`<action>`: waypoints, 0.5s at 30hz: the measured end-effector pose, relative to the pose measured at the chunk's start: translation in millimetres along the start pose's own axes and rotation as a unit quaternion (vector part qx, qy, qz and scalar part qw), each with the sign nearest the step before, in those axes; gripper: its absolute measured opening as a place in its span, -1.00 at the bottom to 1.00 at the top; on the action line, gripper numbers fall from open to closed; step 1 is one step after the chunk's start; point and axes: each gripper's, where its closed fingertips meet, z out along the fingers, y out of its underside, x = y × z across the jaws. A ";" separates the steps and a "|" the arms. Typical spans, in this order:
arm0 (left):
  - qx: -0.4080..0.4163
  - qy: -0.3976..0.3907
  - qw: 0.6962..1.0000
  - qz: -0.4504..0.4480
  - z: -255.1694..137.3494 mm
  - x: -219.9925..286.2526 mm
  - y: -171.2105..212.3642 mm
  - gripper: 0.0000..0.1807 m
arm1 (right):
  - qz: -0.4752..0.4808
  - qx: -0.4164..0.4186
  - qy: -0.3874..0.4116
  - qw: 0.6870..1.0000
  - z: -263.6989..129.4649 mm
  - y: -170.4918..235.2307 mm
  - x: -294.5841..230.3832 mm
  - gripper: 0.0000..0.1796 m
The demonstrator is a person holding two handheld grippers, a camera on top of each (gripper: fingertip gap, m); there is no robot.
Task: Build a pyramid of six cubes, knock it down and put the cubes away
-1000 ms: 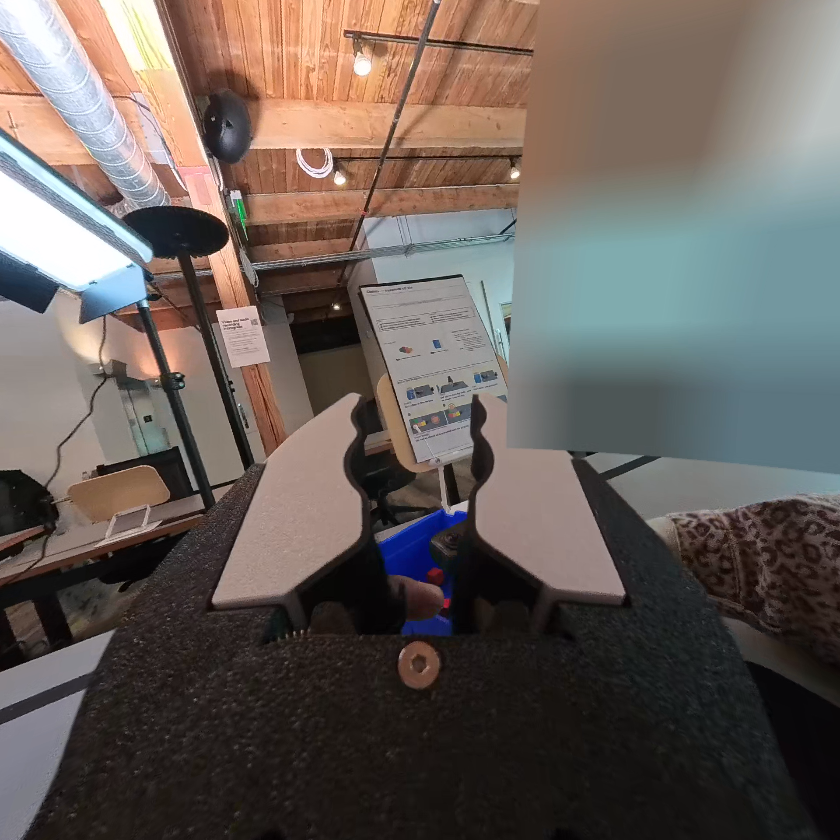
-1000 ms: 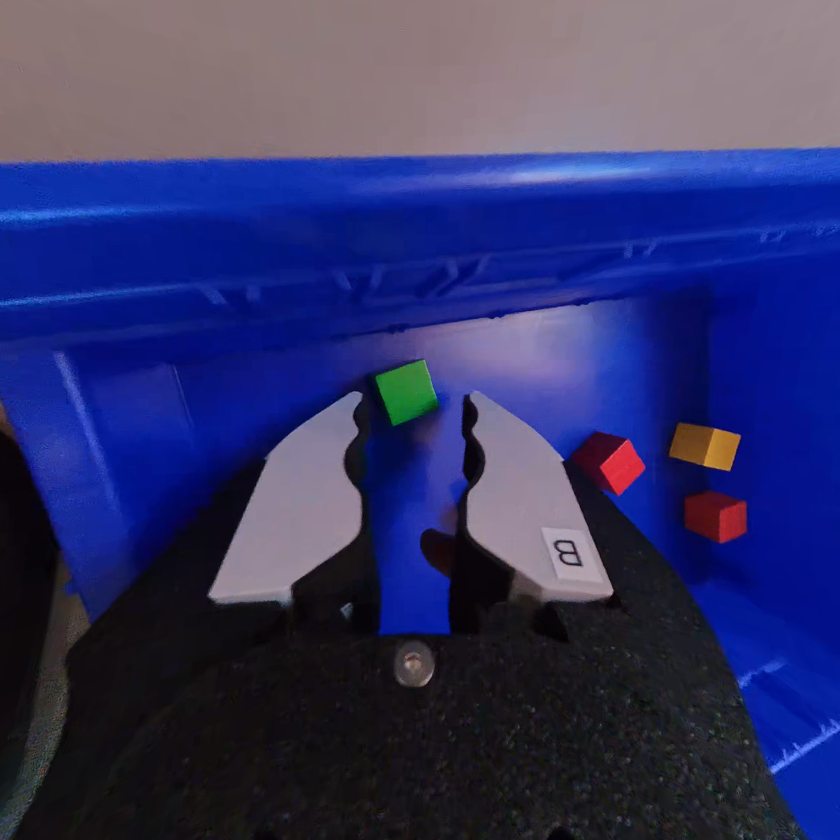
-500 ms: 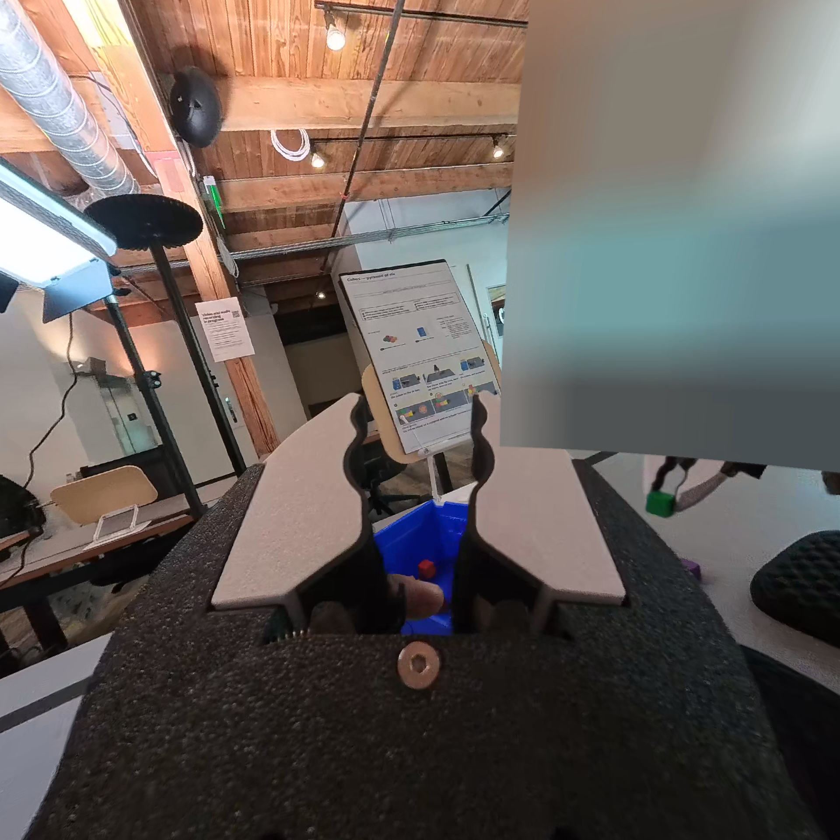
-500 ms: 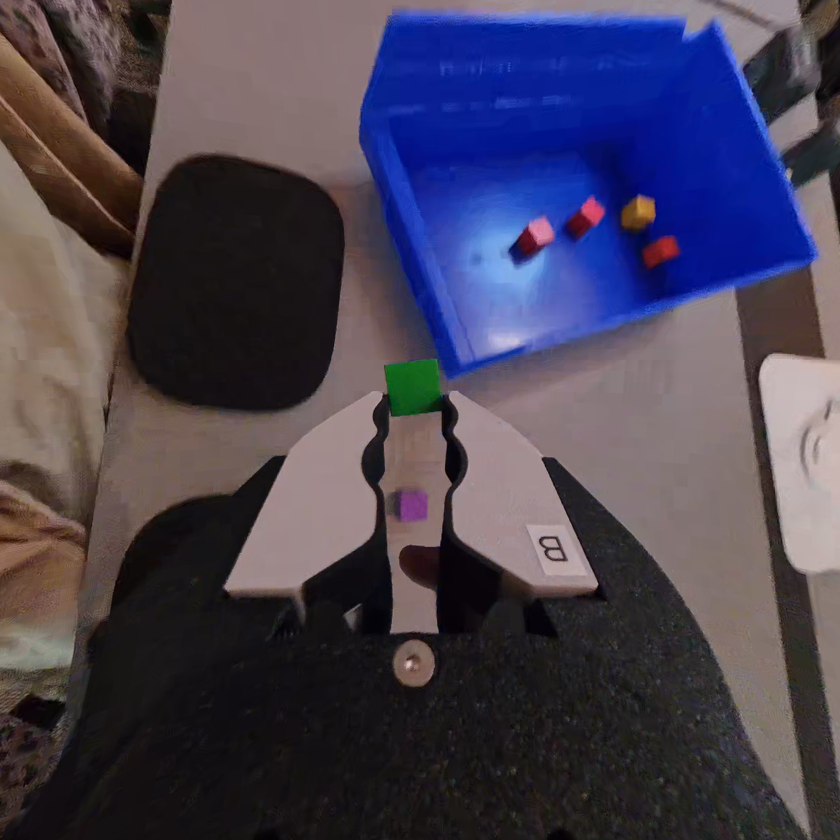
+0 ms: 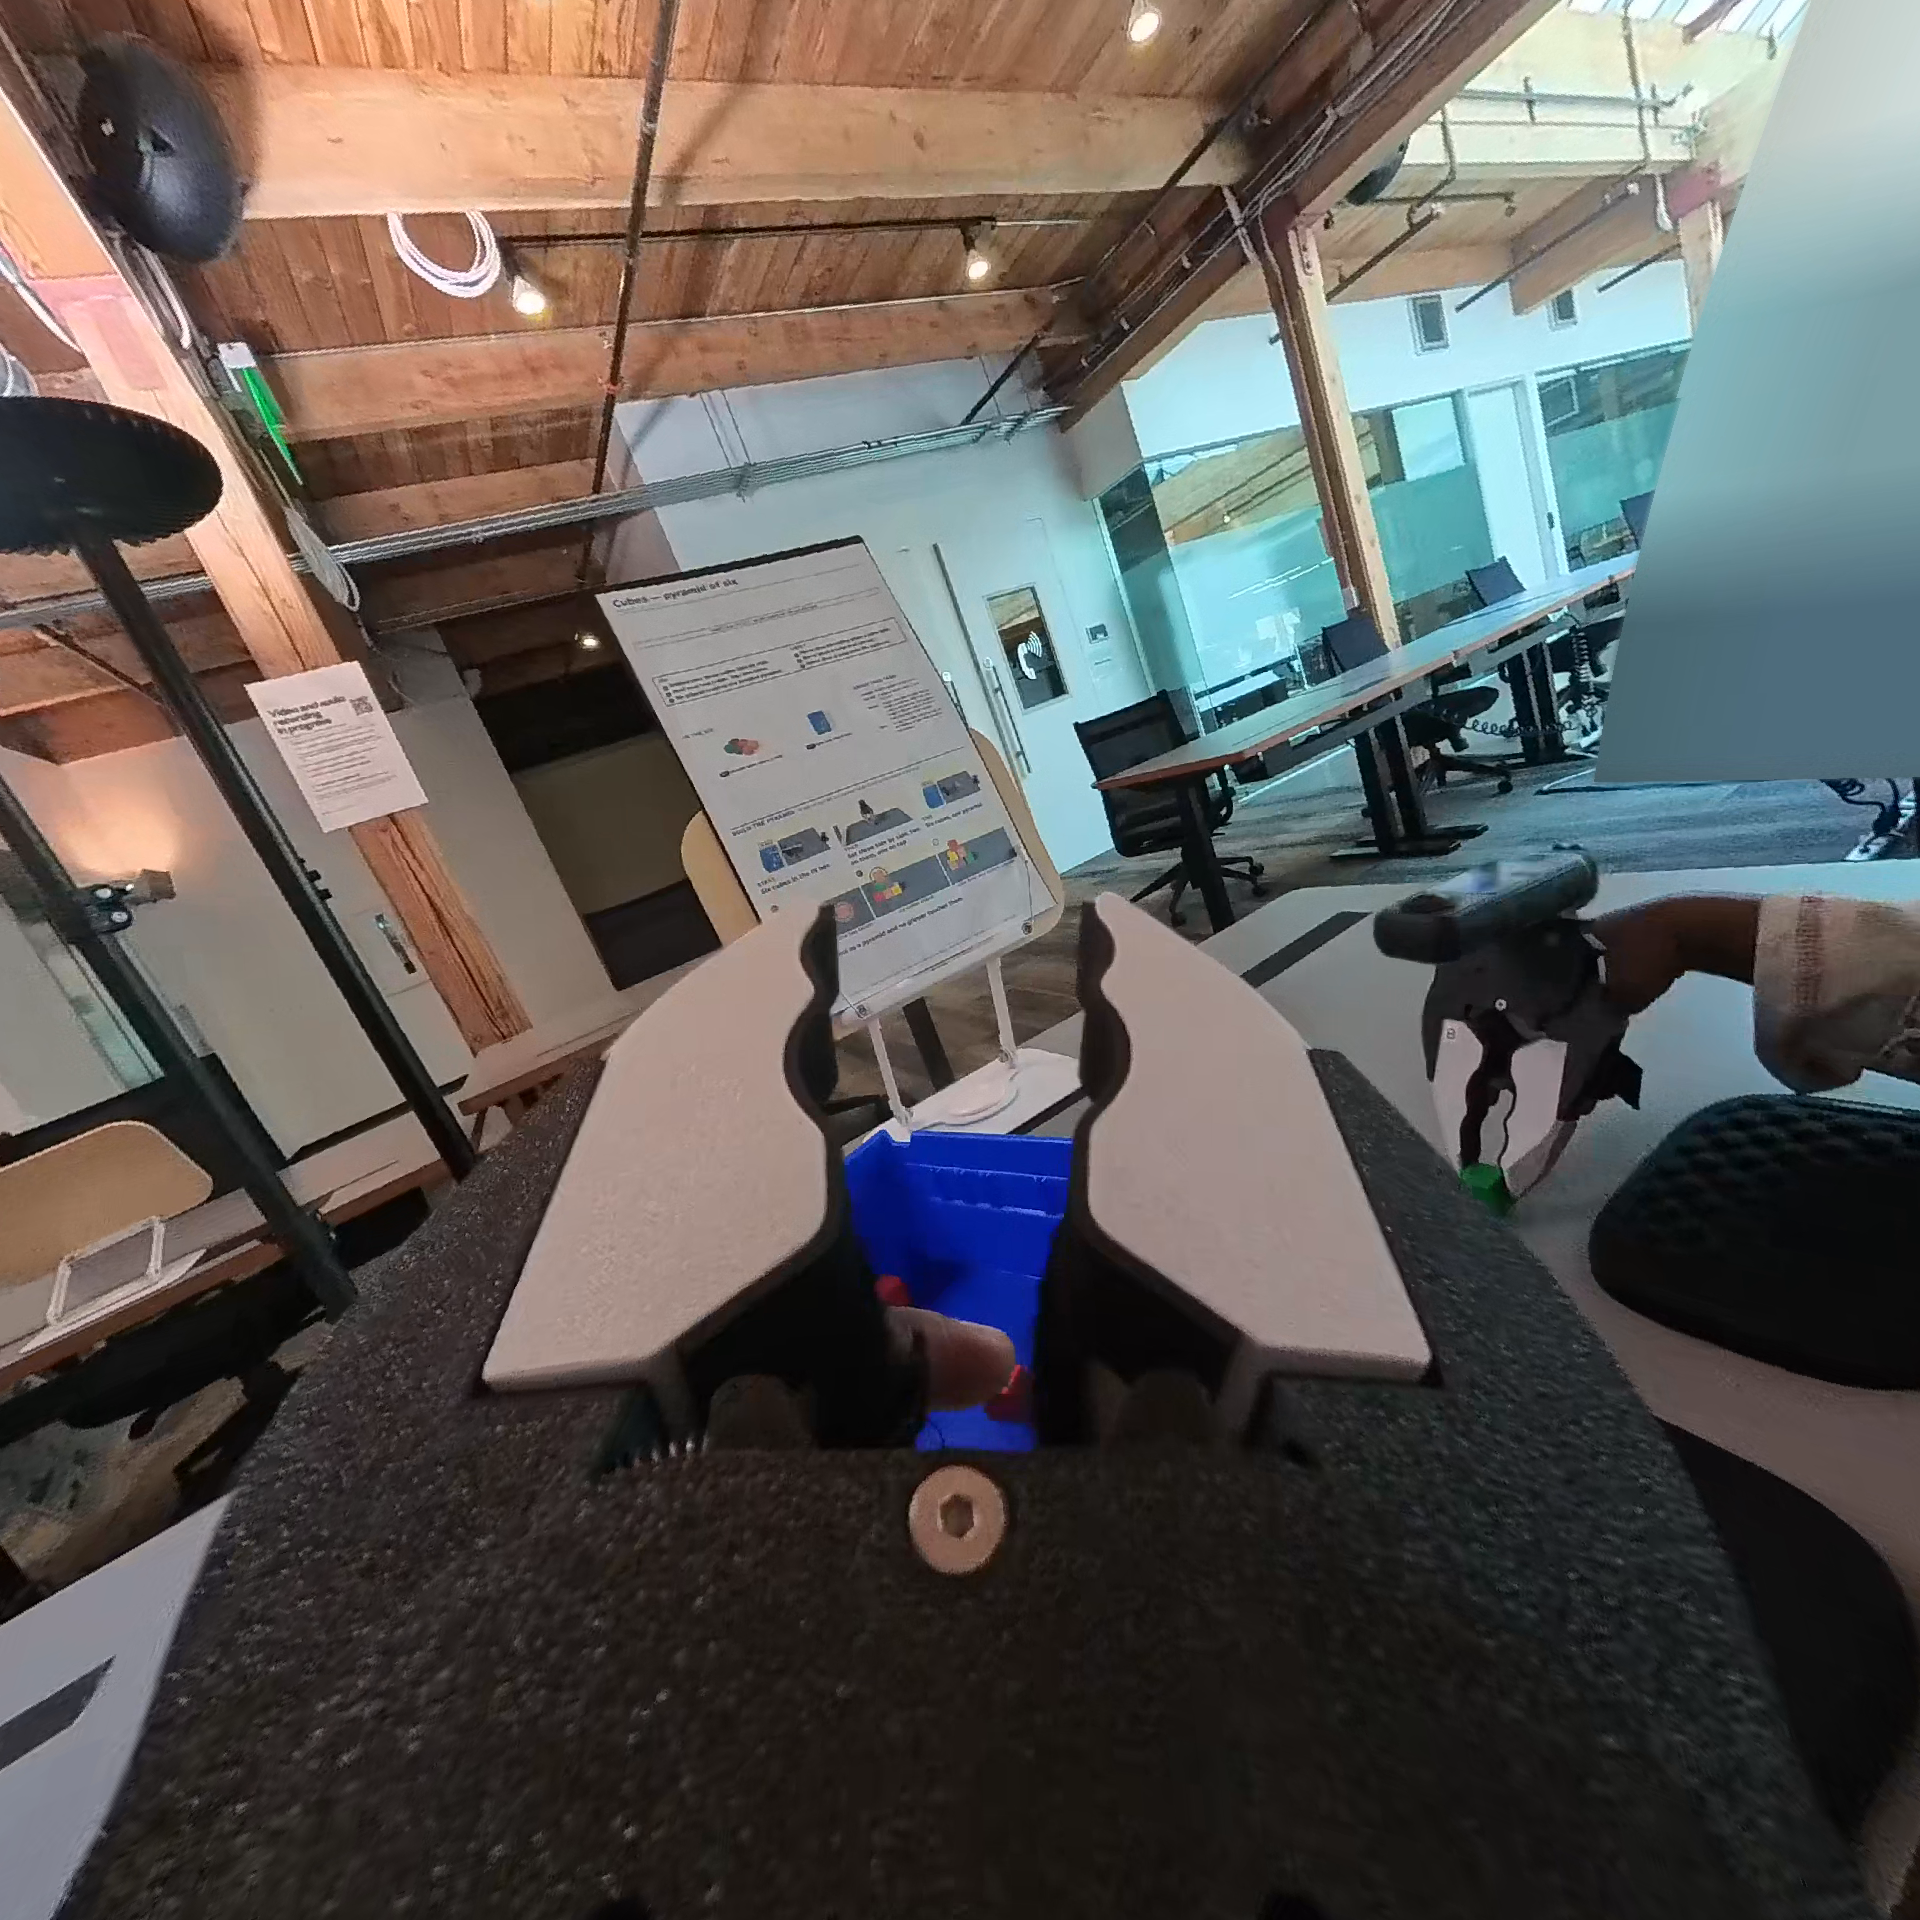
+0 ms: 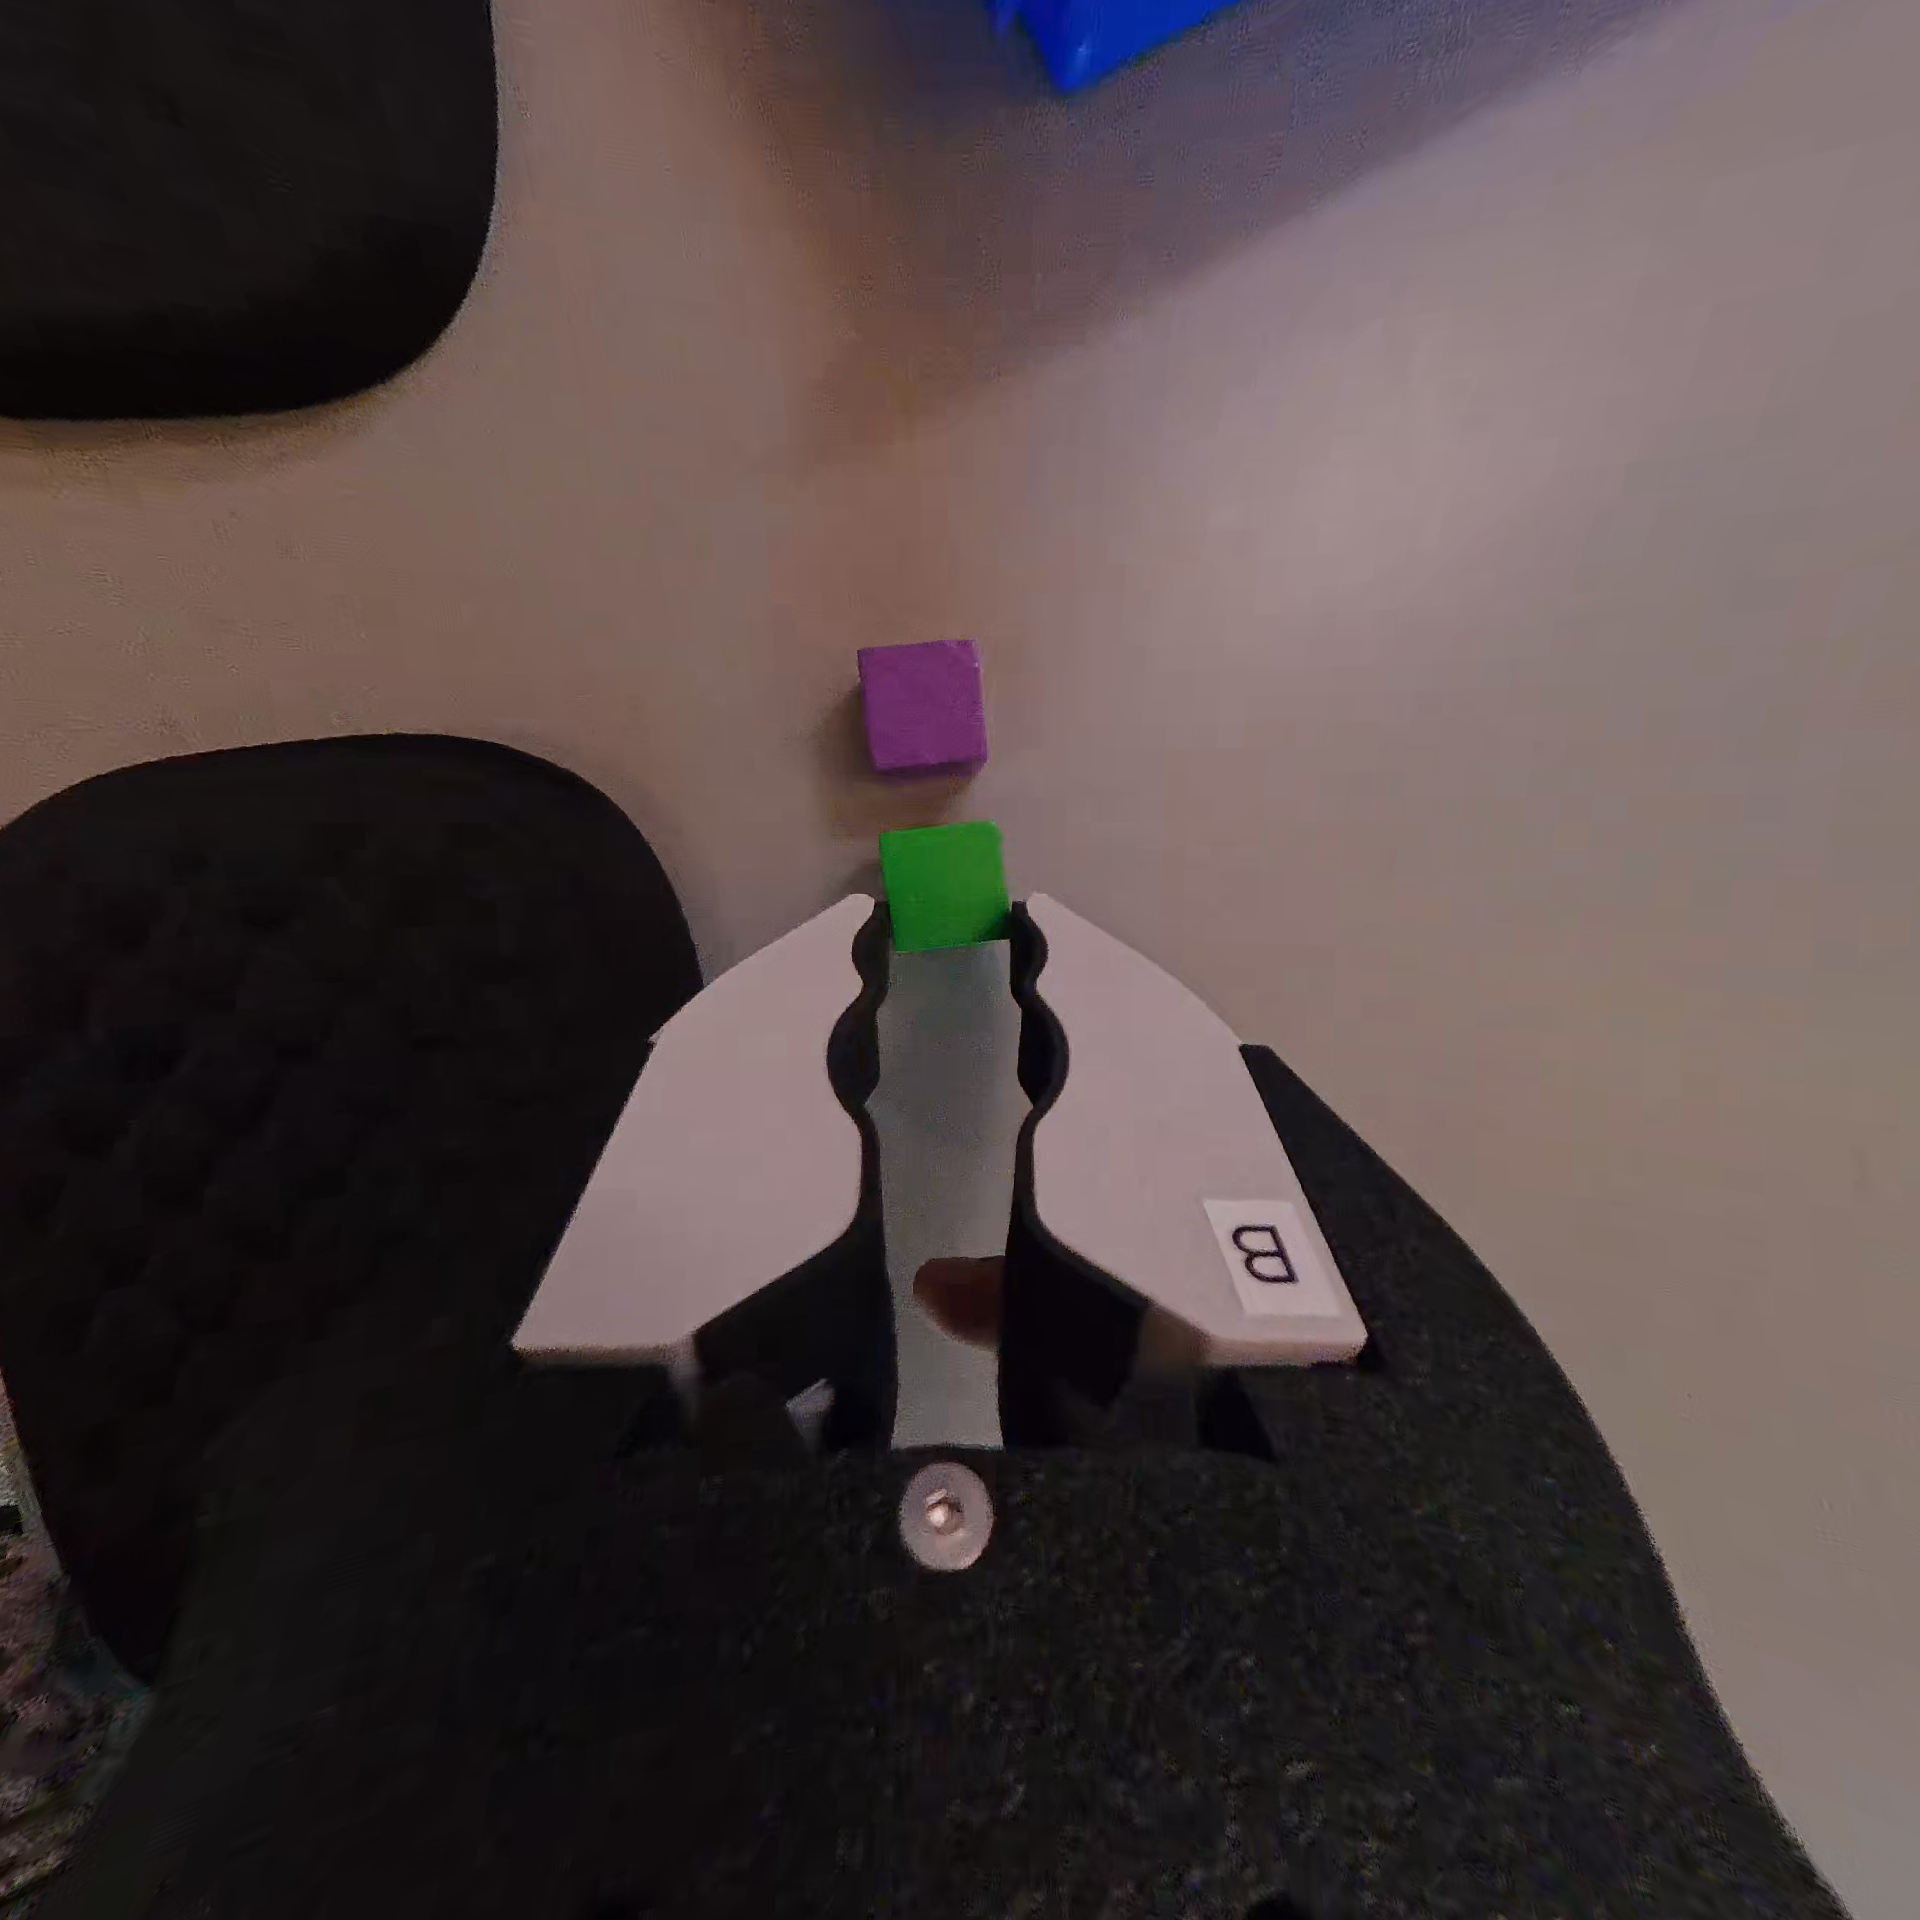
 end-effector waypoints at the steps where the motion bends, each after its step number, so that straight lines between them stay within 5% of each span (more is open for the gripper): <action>1: 0.000 0.000 1.000 -0.002 -0.7 -0.9 0.4 -0.51 | -0.004 -0.006 0.000 1.000 1.0 -1.3 1.2 -0.75; 15: 0.013 -0.008 1.000 -0.014 -6.0 -11.8 0.7 -0.52 | 0.005 0.000 -0.004 1.000 9.6 -6.5 -0.3 -0.75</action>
